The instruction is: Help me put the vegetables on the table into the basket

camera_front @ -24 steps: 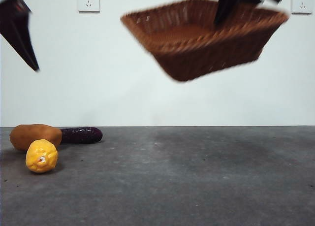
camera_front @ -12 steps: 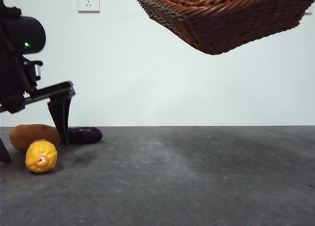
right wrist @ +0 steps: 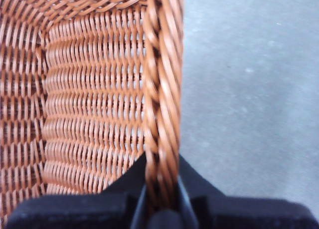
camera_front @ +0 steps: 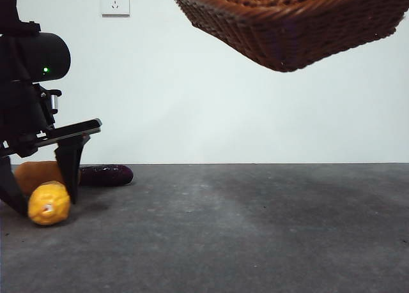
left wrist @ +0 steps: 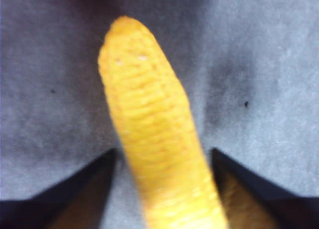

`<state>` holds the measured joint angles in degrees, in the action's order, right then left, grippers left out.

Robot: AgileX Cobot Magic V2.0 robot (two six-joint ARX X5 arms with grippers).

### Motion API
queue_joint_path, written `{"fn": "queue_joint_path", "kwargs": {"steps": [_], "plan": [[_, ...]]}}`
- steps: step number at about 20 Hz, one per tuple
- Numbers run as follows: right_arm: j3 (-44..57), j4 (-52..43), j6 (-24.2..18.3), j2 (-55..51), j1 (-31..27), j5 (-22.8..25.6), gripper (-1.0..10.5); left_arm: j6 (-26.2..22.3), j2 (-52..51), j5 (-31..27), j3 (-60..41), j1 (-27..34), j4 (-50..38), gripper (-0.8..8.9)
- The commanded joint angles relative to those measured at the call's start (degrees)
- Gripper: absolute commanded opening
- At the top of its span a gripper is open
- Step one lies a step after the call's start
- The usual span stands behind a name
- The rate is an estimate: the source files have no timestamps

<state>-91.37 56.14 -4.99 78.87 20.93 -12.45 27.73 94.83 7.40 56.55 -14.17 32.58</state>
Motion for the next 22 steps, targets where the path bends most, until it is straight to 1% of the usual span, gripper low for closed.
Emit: {"fn": "queue_joint_path", "kwargs": {"steps": [1,2,4,7,10,12,14,16,18,20,22], "plan": [[0.0,-0.8,0.2,-0.4,0.0,-1.0,-0.2,0.5,0.9,0.5,-0.8,-0.6,-0.1,-0.08],[0.0,-0.8,0.2,-0.4,0.0,-1.0,-0.2,-0.2,0.9,0.5,-0.8,-0.7,-0.1,-0.08],[0.0,-0.7,0.2,-0.4,0.0,-1.0,-0.2,-3.4,0.0,0.5,-0.8,-0.8,0.1,-0.08],[0.1,-0.3,0.4,-0.3,0.0,-0.8,-0.2,-7.0,-4.6,0.5,-0.8,-0.9,-1.2,-0.08],[0.5,-0.2,1.5,-0.2,0.0,0.1,-0.2,-11.8,-13.5,2.1,-0.8,-0.9,-1.8,-0.08],[0.9,0.0,1.9,0.2,0.0,0.0,-0.2,-15.8,-21.0,2.3,-0.8,-1.6,-0.4,-0.08],[2.6,-0.2,2.5,0.5,0.0,0.0,-0.2,-19.5,-29.2,2.3,-0.8,-3.2,1.9,-0.08],[6.9,-2.9,3.8,0.7,0.0,-0.7,-0.2,-22.5,-36.9,2.2,-0.8,-5.6,4.3,-0.08],[13.1,-8.1,6.7,0.8,0.0,-2.3,-0.2,-22.7,-43.4,2.3,-0.8,-8.8,6.6,-0.08],[19.7,-14.4,9.7,0.9,0.1,-6.0,-0.2,-22.7,-48.6,3.1,-0.8,-13.0,9.0,-0.08],[24.8,-19.3,12.5,1.0,0.2,-9.2,-0.2,-22.7,-50.8,3.1,-0.9,-17.6,10.2,-0.08]]}}
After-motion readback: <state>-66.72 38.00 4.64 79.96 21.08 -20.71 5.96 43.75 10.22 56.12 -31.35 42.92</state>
